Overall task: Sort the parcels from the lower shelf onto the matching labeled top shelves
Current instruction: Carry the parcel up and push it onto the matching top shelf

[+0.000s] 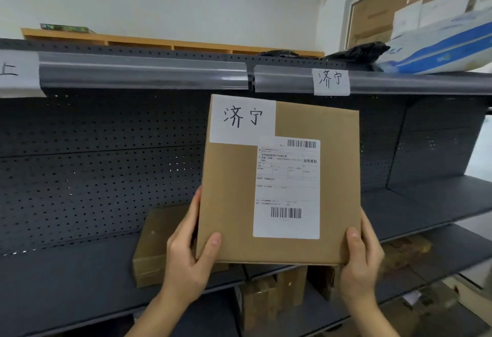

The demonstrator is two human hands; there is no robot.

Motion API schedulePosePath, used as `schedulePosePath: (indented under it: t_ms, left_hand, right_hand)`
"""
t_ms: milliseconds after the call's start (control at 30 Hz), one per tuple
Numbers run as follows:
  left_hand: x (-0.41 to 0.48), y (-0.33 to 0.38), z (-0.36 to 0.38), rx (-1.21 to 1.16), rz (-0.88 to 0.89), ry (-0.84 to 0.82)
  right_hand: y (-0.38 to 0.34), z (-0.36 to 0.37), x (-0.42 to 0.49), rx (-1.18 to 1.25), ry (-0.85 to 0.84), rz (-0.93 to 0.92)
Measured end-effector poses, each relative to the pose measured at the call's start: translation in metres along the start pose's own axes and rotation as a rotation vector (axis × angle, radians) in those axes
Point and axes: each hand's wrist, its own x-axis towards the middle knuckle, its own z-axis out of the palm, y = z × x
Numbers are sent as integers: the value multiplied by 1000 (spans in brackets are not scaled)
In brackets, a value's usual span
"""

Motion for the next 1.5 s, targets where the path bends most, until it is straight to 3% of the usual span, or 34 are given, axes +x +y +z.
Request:
schedulePosePath:
  t_ms: [333, 600, 833, 967, 1167, 1500]
  left_hand:
    - [55, 63, 51, -109, 70, -14]
    - [147, 128, 74, -143, 121, 2]
    - [231, 150, 82, 63, -1, 20]
    - [276, 161, 80, -14, -128, 40]
    - [328, 150, 73, -32, -313, 31]
    - [374, 120, 93, 16, -484, -89]
  right_hand:
    - [-72, -29, 65, -19, 79, -117]
    - [-131, -12, 167, -54, 33, -60]
    - [-145, 29, 261, -28, -81, 234]
    - [-147, 50, 312, -29, -195, 325]
    - [-145, 83, 365, -64, -327, 355]
    - [-88, 110, 418, -241, -290, 346]
